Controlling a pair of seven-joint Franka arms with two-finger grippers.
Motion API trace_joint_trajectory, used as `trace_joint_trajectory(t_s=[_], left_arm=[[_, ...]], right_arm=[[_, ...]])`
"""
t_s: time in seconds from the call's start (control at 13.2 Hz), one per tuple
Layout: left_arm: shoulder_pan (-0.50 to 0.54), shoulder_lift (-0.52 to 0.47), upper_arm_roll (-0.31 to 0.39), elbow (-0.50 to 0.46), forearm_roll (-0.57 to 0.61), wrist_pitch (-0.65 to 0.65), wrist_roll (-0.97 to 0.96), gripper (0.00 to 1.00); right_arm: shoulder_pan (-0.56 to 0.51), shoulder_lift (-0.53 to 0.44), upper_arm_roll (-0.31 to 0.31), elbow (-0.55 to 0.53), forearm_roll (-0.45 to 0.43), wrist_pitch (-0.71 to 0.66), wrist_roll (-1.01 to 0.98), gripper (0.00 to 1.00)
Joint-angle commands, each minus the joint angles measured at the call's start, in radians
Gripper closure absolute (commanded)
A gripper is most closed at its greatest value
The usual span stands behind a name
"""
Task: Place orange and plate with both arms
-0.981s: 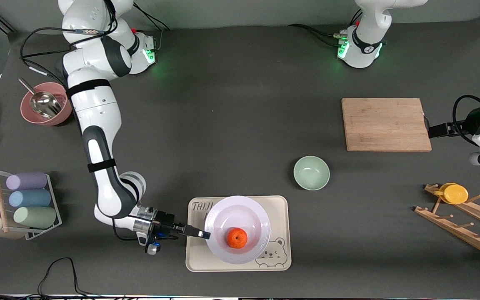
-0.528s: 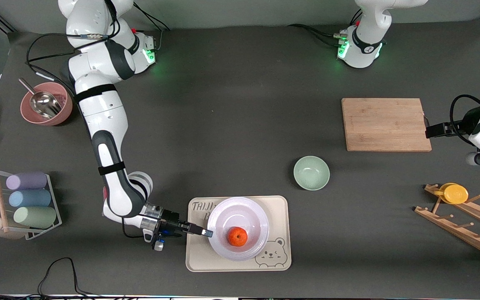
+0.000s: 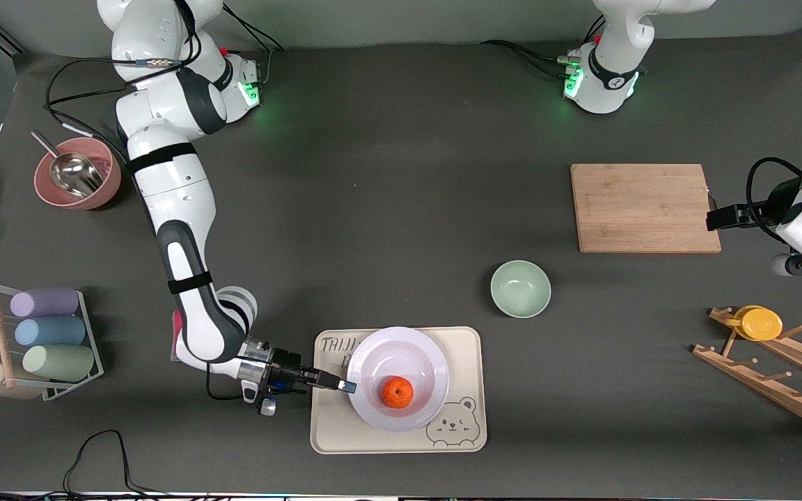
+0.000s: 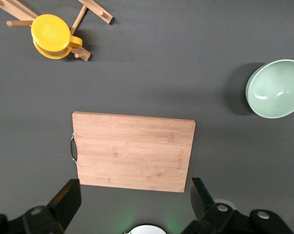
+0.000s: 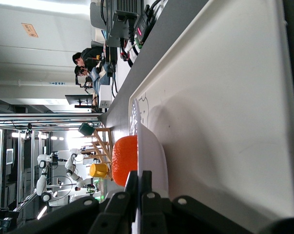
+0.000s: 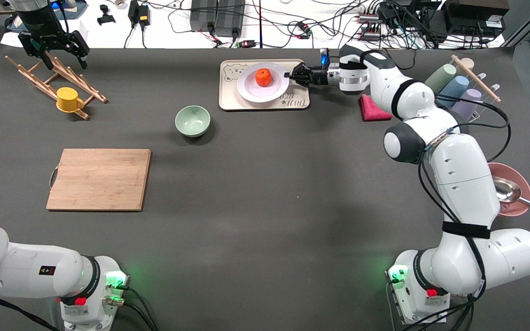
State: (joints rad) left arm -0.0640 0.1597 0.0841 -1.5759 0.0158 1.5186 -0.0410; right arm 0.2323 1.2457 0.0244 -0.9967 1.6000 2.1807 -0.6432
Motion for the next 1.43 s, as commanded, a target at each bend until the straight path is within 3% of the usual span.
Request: trace_joint_trajectory(t_s=[0.0, 0.15, 0.38, 0.68, 1.06, 1.28, 1.36], left_arm=[[-0.011, 0.004, 0.008, 0.034, 0.003, -0.032, -0.017, 0.0], [-0.011, 0.003, 0.008, 0.036, 0.003, -0.032, -0.017, 0.0], [-0.011, 0.004, 0.008, 0.046, 0.003, -0.032, -0.017, 0.0], [-0.013, 0.004, 0.008, 0.054, 0.004, -0.032, -0.016, 0.0], [-0.013, 0.004, 0.006, 0.062, 0.004, -0.034, -0.016, 0.0], [-0.013, 0.003, 0.006, 0.066, 0.003, -0.034, -0.016, 0.0], [-0.013, 0.003, 0.006, 0.073, 0.003, -0.034, -0.017, 0.0]], right_arm=[[0.001, -0.009, -0.006, -0.01, -0.058, 0.007, -0.006, 0.76], [-0.001, -0.011, -0.009, -0.01, -0.086, 0.007, -0.001, 0.62], [-0.001, -0.02, -0.011, -0.014, -0.094, 0.007, 0.003, 0.59], [-0.004, -0.069, -0.032, -0.045, -0.19, 0.007, 0.054, 0.49], [-0.034, -0.222, -0.055, -0.218, -0.264, -0.002, 0.06, 0.31], [-0.077, -0.354, -0.055, -0.359, -0.366, -0.031, 0.06, 0.0], [-0.094, -0.406, -0.057, -0.409, -0.408, -0.064, 0.062, 0.0]])
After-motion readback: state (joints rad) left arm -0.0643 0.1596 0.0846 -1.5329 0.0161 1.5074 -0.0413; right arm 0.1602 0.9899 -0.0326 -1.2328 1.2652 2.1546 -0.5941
